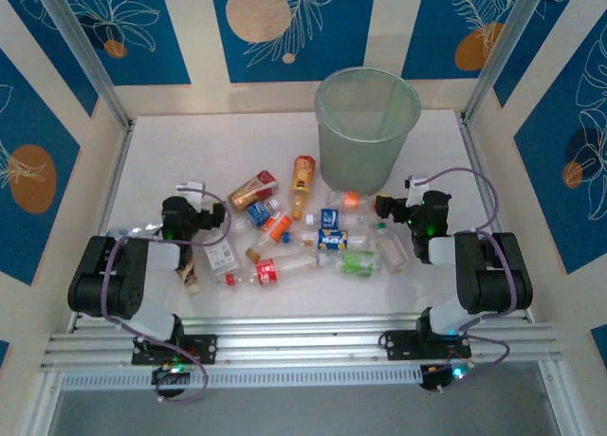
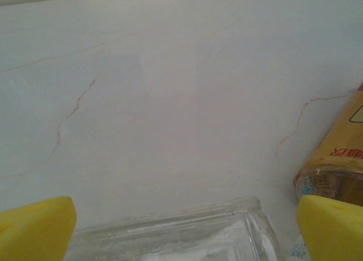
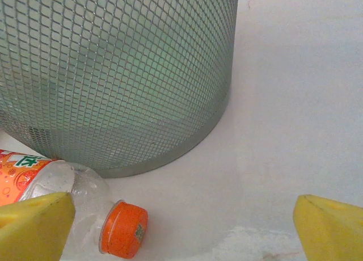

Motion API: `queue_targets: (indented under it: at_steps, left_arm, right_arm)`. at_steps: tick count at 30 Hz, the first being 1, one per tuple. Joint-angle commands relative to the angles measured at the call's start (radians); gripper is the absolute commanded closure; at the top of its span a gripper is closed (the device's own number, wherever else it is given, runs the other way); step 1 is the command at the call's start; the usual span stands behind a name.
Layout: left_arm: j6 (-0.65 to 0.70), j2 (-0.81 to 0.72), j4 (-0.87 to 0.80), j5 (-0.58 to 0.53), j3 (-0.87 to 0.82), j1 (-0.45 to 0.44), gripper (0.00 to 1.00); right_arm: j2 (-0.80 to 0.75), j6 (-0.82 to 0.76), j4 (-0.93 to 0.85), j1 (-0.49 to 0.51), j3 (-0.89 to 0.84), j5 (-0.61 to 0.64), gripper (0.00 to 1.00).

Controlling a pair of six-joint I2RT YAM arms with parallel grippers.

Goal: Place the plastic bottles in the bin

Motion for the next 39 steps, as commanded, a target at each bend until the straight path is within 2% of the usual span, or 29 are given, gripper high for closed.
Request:
queue_targets:
  at_steps: [1, 32, 37, 39]
  left_arm:
    - [0.016, -0.011, 0.004, 0.017, 0.017, 0.011, 0.01]
    - [0.011, -0.012, 0.004, 0.033, 0.017, 0.019, 0.01]
    - [0.01, -0.015, 0.01, 0.032, 0.014, 0.019, 0.01]
    - [0.002, -0.047, -0.052, 0.018, 0.036, 0.02, 0.01]
  right_arm:
    - [0.0, 0.007, 0.024, 0.002, 0.019, -0.016, 0.01]
    - [-0.002, 0.009, 0.029, 0.001, 0.017, -0.014, 0.01]
    - [-0.018, 0.027, -0.012, -0.007, 0.031, 0.003, 0.01]
    - [-0.031, 0.038, -0.037, -0.007, 0.041, 0.027, 0.01]
